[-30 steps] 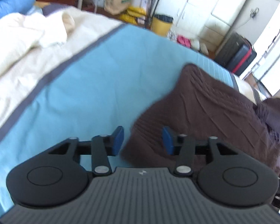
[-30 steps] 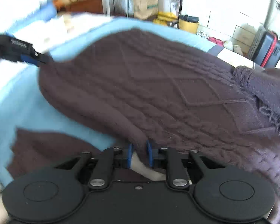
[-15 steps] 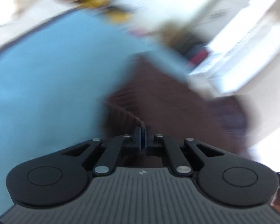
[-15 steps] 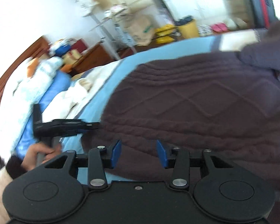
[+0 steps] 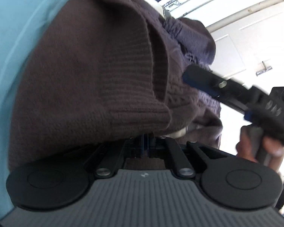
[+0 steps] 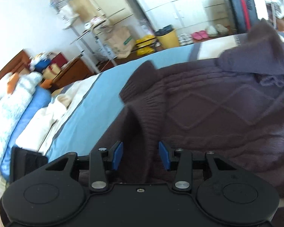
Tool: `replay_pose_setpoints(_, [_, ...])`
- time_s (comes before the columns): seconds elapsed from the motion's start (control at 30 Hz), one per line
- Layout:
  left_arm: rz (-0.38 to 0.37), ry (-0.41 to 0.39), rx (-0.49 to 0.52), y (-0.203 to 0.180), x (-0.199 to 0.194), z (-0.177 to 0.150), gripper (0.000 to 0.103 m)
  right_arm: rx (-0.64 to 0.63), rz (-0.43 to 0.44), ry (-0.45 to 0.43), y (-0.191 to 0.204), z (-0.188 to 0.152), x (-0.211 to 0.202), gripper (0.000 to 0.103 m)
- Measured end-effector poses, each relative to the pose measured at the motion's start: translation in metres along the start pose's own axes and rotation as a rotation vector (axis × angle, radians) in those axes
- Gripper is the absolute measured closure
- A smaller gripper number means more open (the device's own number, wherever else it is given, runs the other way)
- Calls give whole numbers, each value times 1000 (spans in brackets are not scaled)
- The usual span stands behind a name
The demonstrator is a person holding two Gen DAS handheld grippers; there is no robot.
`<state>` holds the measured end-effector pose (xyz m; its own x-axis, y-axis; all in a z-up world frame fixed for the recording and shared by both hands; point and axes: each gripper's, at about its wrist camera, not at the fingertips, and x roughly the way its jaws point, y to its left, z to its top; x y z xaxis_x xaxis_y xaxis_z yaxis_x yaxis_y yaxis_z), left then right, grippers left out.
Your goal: Fold clothes
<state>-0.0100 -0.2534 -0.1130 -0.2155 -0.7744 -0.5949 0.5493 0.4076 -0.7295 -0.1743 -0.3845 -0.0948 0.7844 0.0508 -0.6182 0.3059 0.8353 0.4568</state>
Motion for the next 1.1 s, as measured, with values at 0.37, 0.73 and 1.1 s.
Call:
replay_pose_setpoints(0.37, [199,-53,471,-64,-38,-31,91,-66,-4,2,3,20,38,54])
replay_pose_setpoints(0.73, [173,-251,377,-36,-65,-5,53,-245,10,13,31,51,70,35])
replay_pose_setpoints(1.1, [182,-162,528,-48,-2,-8,20,29,-54,-70,-42,72,43,96])
